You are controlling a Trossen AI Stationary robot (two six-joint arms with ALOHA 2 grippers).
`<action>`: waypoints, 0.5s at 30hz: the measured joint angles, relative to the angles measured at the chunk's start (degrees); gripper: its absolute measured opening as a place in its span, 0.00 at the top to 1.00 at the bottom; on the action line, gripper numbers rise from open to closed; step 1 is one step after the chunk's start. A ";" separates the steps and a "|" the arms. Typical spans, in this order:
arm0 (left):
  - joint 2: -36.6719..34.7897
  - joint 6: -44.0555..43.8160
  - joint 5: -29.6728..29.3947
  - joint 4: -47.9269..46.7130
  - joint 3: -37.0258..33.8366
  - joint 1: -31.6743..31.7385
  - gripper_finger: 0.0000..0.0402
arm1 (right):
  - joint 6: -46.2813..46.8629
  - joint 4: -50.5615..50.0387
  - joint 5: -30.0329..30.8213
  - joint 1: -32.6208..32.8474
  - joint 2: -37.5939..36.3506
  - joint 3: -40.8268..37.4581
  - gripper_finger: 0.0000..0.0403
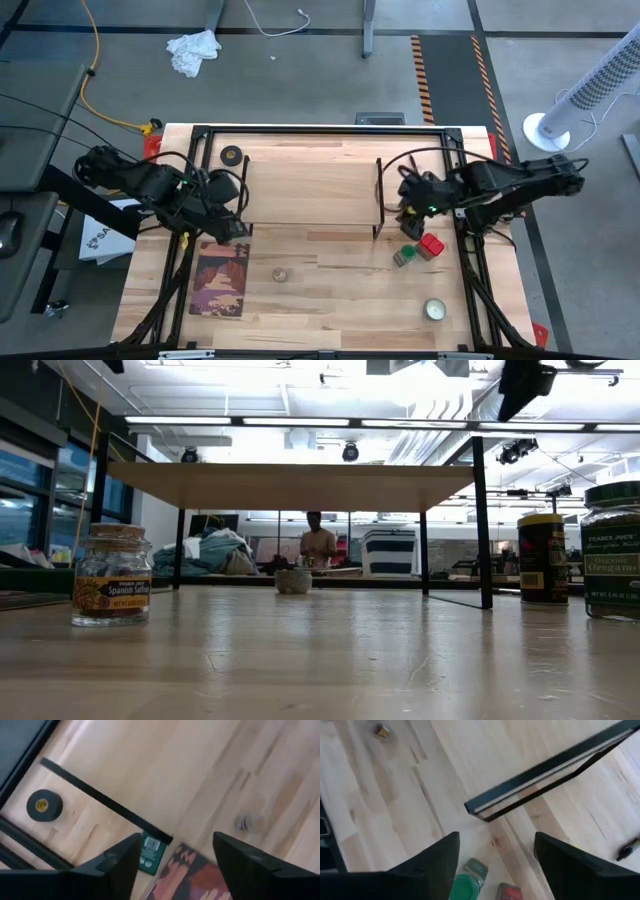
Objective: Shelf spices
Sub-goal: Move the shelf a quarter turn to the left on the table
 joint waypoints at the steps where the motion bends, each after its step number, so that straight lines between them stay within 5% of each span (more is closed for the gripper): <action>1: 0.00 1.23 0.55 0.04 -0.12 0.00 0.37 | 0.06 -0.29 -0.02 0.00 1.44 0.90 0.35; 8: -0.06 4.18 1.27 0.22 -1.35 0.00 0.35 | 4.61 -5.40 -4.00 0.69 8.38 3.67 0.42; 13: -0.11 -5.06 4.39 0.04 -10.60 -1.80 0.71 | 8.55 -11.37 -3.20 3.86 8.93 3.64 0.88; 15: -0.15 -10.95 7.73 0.06 -14.71 -3.30 0.91 | 10.09 -11.62 -2.86 5.10 8.28 3.64 0.95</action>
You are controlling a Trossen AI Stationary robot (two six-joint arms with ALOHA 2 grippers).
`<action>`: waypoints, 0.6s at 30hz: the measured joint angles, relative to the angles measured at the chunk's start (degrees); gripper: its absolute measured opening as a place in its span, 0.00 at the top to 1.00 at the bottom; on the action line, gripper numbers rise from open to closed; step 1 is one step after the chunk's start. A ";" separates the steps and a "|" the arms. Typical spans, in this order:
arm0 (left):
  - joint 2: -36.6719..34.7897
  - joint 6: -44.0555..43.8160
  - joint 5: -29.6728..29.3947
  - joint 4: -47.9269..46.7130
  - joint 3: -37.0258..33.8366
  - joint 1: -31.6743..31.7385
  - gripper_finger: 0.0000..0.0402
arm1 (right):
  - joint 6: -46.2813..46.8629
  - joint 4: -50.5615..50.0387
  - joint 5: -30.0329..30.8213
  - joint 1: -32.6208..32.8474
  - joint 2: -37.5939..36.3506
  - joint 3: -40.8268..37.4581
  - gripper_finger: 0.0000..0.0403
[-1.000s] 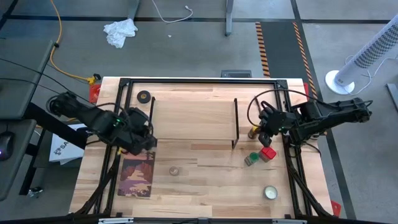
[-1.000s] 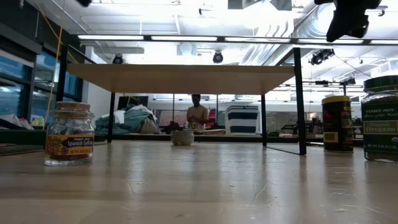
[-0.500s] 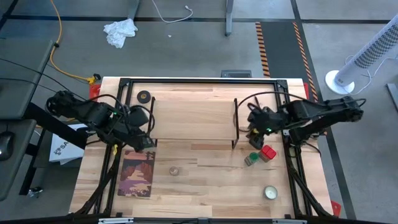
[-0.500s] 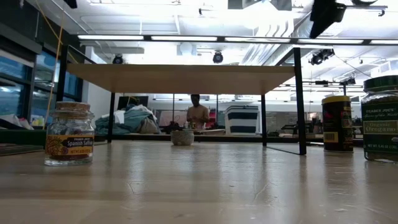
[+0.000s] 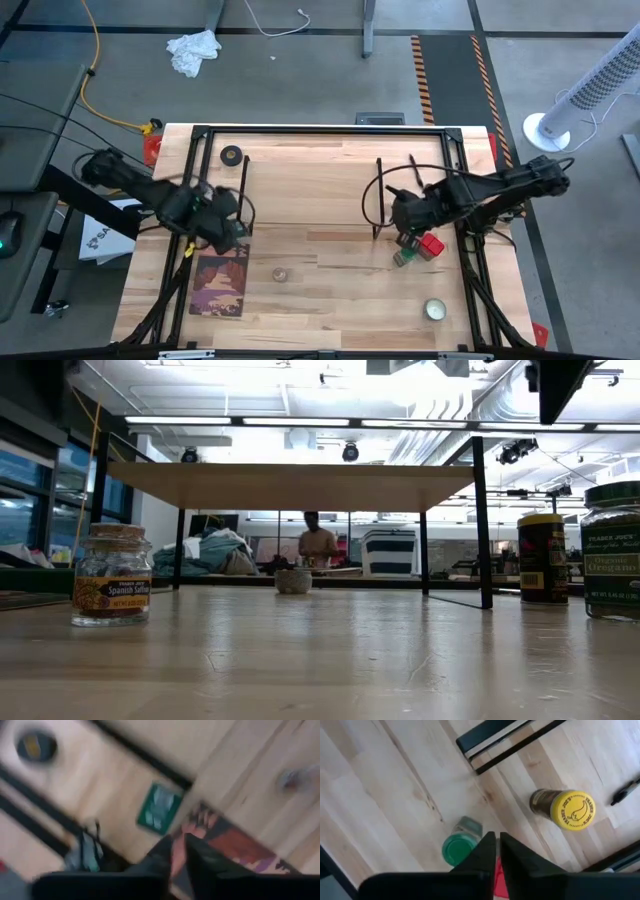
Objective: Shelf spices
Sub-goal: Move the shelf a quarter turn to the left on the table
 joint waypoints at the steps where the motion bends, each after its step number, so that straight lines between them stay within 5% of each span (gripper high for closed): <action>1: -0.01 -4.10 1.37 0.07 -2.03 -0.83 0.95 | 1.16 -0.13 0.45 0.60 -0.30 0.00 0.95; 6: -0.07 -18.72 5.28 2.70 -12.77 -3.21 0.99 | 4.19 -0.41 3.69 2.75 -1.29 0.00 0.99; 12: -0.29 -21.80 5.17 14.97 -21.56 -1.80 1.00 | 2.08 2.45 3.98 2.75 -1.29 -0.04 1.00; 18: -0.33 -21.79 0.96 19.49 -23.15 2.54 1.00 | 0.39 2.77 4.76 2.75 -1.29 -0.04 1.00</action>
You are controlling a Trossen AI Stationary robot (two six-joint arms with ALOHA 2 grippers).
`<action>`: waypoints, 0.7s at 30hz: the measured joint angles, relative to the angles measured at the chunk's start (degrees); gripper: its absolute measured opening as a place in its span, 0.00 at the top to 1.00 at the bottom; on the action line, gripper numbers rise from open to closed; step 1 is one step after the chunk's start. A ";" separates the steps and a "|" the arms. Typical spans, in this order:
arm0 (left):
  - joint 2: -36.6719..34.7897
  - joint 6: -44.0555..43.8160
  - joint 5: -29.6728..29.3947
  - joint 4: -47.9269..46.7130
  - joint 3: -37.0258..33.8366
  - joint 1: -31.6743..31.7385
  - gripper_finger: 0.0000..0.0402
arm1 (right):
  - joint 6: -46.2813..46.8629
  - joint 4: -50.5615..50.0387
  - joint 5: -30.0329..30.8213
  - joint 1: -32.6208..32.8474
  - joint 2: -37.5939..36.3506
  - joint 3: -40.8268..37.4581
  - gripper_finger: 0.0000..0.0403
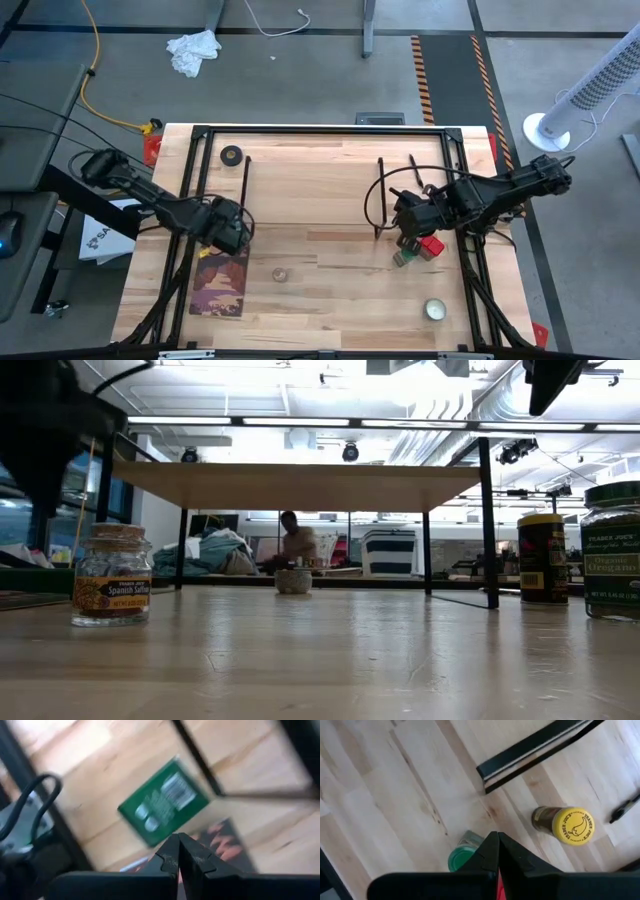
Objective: Shelf spices
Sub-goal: Move the shelf a quarter turn to the left on the table, then move the black seasoning can to the center of the table
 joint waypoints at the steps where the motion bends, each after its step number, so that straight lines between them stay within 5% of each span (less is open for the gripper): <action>1: 0.00 1.03 -0.78 1.31 0.00 1.00 1.00 | 0.01 -0.01 0.48 0.00 0.00 0.00 1.00; 9: 1.60 12.57 -3.83 11.28 0.29 9.58 1.00 | 0.10 0.06 1.41 0.00 0.00 -0.02 1.00; 21: -0.44 25.92 0.48 -3.89 2.72 12.59 1.00 | 0.46 1.22 2.66 0.00 0.00 -0.04 1.00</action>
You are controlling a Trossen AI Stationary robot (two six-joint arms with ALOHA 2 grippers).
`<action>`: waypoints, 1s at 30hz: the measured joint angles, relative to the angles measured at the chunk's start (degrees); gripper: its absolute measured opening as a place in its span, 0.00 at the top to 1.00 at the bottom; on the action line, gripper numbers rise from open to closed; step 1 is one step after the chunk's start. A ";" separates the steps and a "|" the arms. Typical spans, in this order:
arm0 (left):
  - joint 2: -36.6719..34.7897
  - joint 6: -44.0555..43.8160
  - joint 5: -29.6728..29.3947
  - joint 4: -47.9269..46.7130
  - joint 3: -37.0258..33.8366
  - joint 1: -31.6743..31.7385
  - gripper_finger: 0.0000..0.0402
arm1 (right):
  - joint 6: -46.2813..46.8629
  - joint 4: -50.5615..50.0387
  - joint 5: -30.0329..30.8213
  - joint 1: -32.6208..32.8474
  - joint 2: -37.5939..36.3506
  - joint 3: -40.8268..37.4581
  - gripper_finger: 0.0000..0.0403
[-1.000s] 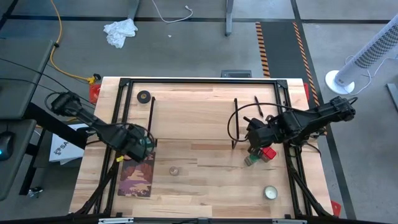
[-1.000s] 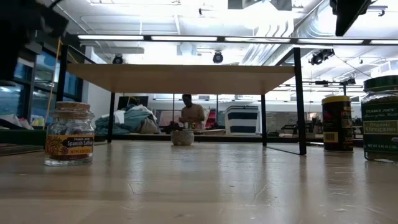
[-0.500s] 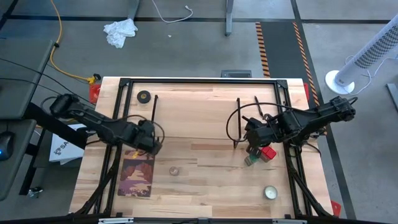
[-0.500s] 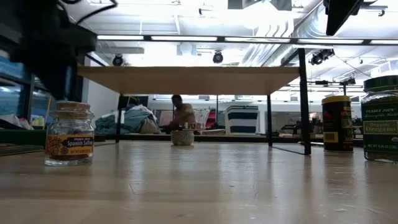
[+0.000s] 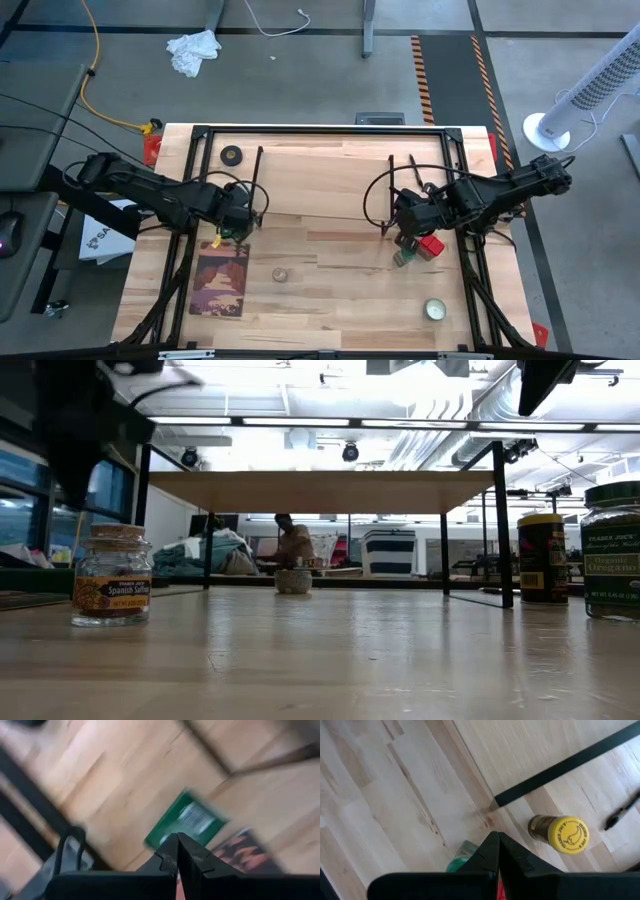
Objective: Shelf spices
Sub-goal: Move the black seasoning can to the center of the table
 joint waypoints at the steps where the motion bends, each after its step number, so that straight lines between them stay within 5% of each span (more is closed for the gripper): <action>1: 0.14 -1.36 0.73 -0.19 -1.29 0.14 1.00 | -0.01 0.42 0.06 0.00 0.00 0.00 1.00; 12: 0.34 -11.95 3.51 8.72 -12.21 0.10 1.00 | -0.29 1.58 1.64 -0.01 0.00 0.00 1.00; 30: 8.29 -27.33 0.02 18.13 -12.18 -5.56 1.00 | -0.54 2.02 1.59 0.02 0.00 0.00 1.00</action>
